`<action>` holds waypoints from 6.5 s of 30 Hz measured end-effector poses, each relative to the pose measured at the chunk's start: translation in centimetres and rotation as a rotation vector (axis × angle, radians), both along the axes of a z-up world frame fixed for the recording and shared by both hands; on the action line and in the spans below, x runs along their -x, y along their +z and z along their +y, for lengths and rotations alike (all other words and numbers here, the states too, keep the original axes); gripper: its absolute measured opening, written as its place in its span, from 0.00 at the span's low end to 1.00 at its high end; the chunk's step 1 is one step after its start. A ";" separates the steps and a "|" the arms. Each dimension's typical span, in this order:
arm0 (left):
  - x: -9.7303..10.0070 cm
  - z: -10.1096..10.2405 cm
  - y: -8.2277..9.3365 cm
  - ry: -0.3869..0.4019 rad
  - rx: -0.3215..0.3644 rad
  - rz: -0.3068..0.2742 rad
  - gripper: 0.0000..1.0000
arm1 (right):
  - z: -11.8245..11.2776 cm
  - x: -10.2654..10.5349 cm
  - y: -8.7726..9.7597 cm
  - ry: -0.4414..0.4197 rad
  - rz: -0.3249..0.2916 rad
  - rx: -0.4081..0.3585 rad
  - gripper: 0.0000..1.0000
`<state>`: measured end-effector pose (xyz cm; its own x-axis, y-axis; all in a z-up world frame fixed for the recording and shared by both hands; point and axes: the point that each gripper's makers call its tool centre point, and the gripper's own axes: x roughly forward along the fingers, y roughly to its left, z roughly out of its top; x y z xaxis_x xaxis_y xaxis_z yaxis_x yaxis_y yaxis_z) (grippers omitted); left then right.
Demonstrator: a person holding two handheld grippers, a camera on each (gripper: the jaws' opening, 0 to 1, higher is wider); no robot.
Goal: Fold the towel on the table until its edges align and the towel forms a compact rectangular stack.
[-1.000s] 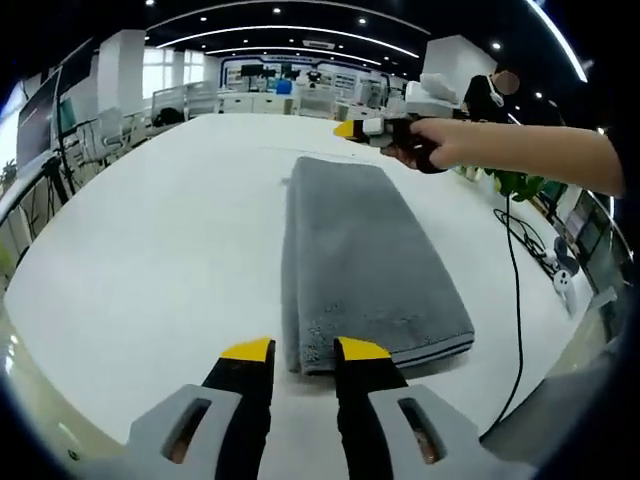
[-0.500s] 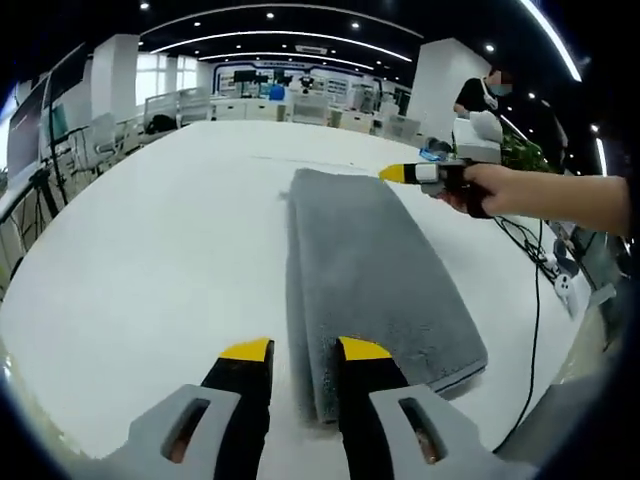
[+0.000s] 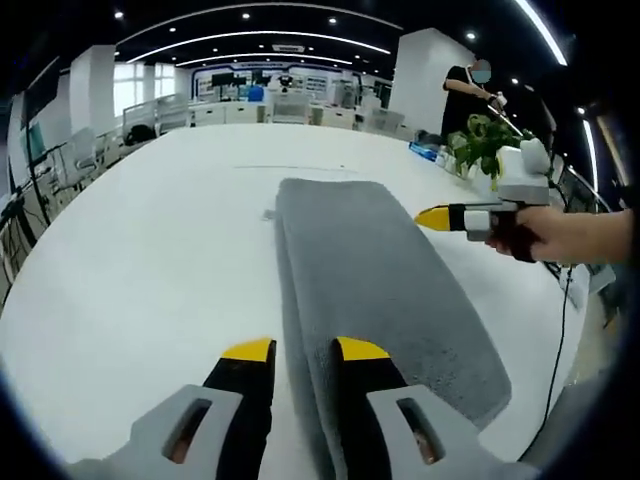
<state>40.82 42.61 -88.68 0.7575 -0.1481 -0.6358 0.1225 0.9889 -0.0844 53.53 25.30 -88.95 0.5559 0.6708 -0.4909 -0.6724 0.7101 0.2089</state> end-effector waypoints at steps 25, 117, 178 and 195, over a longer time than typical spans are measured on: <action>-4.0 -0.7 -2.6 -0.186 0.011 0.034 0.07 | 0.6 3.5 -2.9 -0.039 0.040 -0.039 0.03; 3.3 -5.3 -1.3 -0.253 0.115 -0.011 0.28 | -5.8 16.4 -0.4 0.000 0.115 0.057 0.12; 16.0 -11.2 -2.2 -1.059 -0.389 0.079 0.16 | -3.1 30.3 -3.0 0.718 -0.170 0.568 0.11; 16.4 -10.9 -2.3 -1.033 -0.348 0.139 0.09 | -3.0 30.3 -2.9 0.697 -0.114 0.549 0.08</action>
